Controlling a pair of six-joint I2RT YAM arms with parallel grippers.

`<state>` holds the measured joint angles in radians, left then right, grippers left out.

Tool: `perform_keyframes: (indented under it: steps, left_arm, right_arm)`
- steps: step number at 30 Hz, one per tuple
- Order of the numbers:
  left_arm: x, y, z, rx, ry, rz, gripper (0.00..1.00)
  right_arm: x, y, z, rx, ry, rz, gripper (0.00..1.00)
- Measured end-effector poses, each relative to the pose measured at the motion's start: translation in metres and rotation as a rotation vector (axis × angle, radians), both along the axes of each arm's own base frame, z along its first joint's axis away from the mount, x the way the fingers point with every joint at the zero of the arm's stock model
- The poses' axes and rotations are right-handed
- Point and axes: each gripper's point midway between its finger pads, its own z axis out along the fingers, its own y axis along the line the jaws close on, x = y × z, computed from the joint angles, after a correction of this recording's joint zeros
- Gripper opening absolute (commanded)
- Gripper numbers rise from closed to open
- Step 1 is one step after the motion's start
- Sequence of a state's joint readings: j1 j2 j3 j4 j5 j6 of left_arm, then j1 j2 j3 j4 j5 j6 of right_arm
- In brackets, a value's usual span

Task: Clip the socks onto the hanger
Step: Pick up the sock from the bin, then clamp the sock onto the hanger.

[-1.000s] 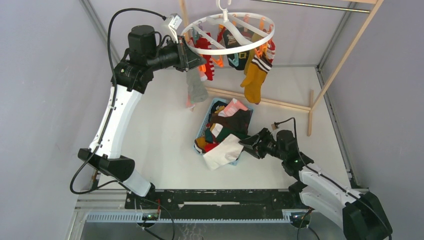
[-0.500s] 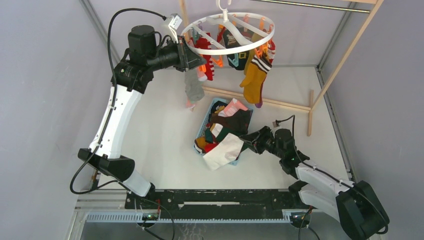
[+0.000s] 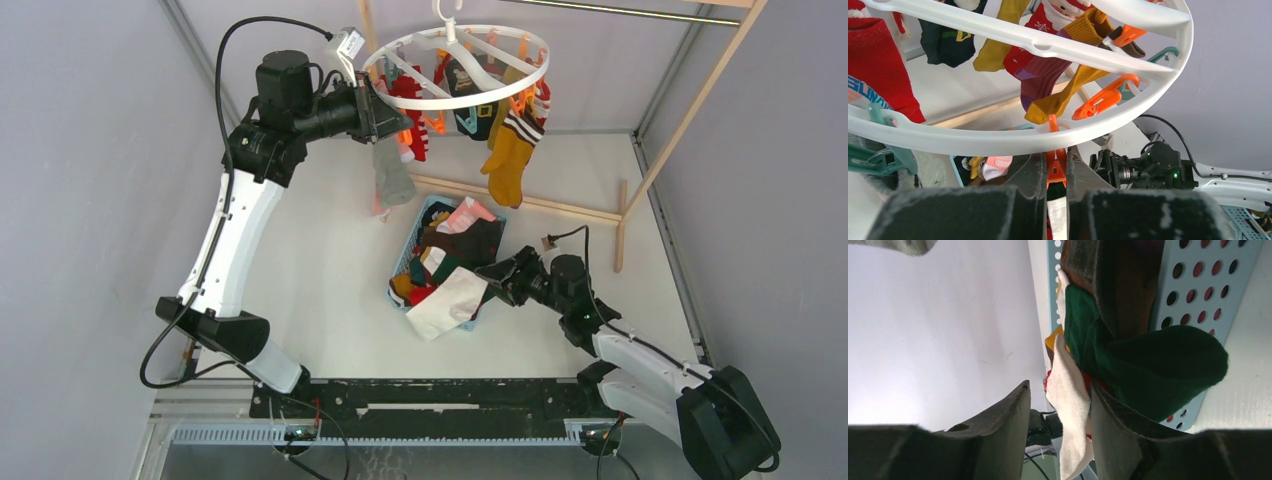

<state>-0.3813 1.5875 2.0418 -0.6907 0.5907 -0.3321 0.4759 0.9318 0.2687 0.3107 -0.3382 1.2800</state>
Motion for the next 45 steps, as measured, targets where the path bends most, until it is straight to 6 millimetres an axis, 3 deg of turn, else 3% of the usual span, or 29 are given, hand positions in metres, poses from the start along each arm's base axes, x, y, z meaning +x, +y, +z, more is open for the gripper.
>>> perform_keyframes:
  steps: [4,12,16,22,27,31,35,38,45]
  left_arm:
    - [0.000,0.000,0.000,0.000,-0.001,0.000,0.00]
    - [0.000,0.000,0.000,0.000,0.000,0.000,0.00]
    - [0.000,0.000,0.000,0.000,0.000,0.000,0.00]
    - [0.000,0.000,0.000,0.000,0.000,0.000,0.00]
    - [-0.001,0.000,0.000,-0.001,0.000,-0.004,0.00]
    - [-0.002,-0.001,0.000,-0.003,0.001,-0.016,0.00]
    - [-0.004,-0.002,0.001,-0.008,0.007,-0.023,0.00]
    - [-0.005,-0.003,0.001,-0.013,0.011,-0.028,0.00]
    - [-0.008,-0.005,0.002,-0.027,0.029,-0.040,0.00]
  right_arm:
    - [-0.006,0.007,-0.007,-0.020,0.012,0.043,0.44]
    - [-0.011,0.010,-0.014,-0.045,0.018,0.072,0.07]
    - [-0.005,0.005,0.000,-0.048,-0.018,0.059,0.02]
    - [0.017,0.003,0.059,-0.060,-0.188,0.066,0.00]
    - [0.022,0.014,0.111,-0.075,-0.373,0.142,0.00]
    - [0.015,0.038,0.146,-0.116,-0.538,0.261,0.00]
    - [-0.001,0.066,0.194,-0.145,-0.782,0.368,0.00]
    - [-0.009,0.075,0.224,-0.148,-0.973,0.388,0.00]
    - [0.014,0.091,0.246,-0.203,-1.188,0.383,0.00]
